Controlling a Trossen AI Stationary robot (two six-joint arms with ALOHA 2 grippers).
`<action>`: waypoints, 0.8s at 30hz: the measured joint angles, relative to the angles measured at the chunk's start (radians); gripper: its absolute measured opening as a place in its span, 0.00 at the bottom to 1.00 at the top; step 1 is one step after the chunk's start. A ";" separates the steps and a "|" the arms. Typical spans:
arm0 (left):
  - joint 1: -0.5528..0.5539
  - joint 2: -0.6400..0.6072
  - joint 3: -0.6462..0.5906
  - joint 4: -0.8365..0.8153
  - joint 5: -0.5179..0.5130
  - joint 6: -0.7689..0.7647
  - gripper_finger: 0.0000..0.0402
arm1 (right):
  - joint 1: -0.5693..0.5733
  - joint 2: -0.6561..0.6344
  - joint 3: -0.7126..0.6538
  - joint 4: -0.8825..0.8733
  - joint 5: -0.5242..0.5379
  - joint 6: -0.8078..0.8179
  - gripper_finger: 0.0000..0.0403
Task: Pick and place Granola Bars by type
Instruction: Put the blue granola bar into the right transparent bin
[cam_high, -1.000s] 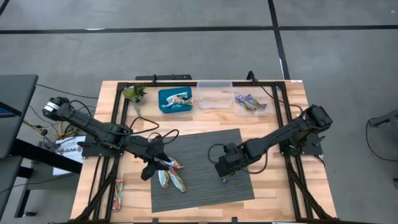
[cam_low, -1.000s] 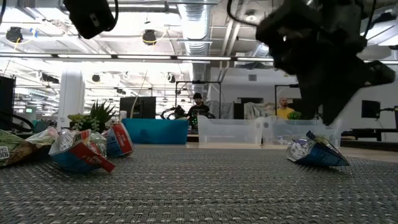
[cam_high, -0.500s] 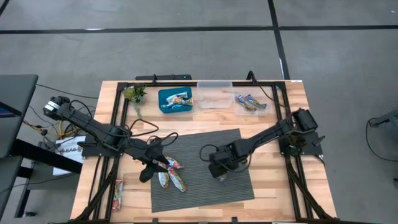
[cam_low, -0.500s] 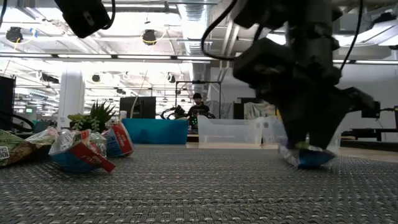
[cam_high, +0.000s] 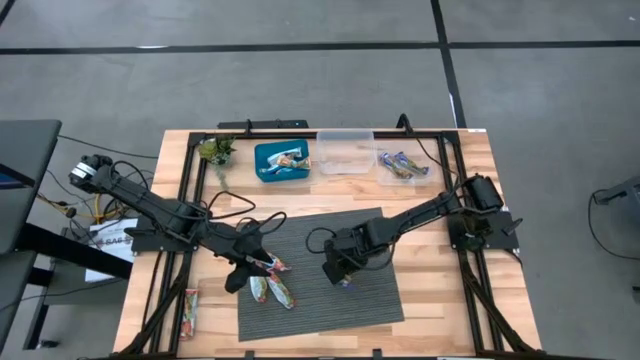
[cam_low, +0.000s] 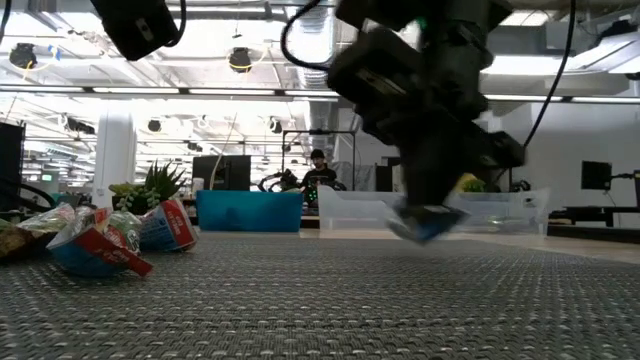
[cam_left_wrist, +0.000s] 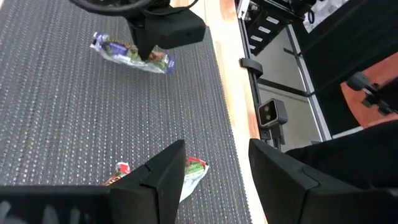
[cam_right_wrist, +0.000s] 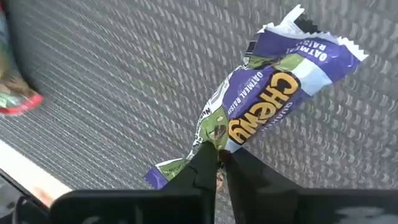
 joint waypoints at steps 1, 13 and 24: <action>0.000 0.000 0.000 0.003 -0.005 -0.002 0.42 | -0.005 -0.013 0.003 -0.009 0.016 -0.016 0.02; 0.053 0.000 0.070 0.027 -0.352 0.008 0.42 | -0.233 -0.303 0.021 -0.317 0.291 -0.211 0.01; 0.379 0.000 0.112 0.013 -0.262 0.010 0.42 | -0.675 -0.498 0.020 -0.490 0.354 -0.590 0.00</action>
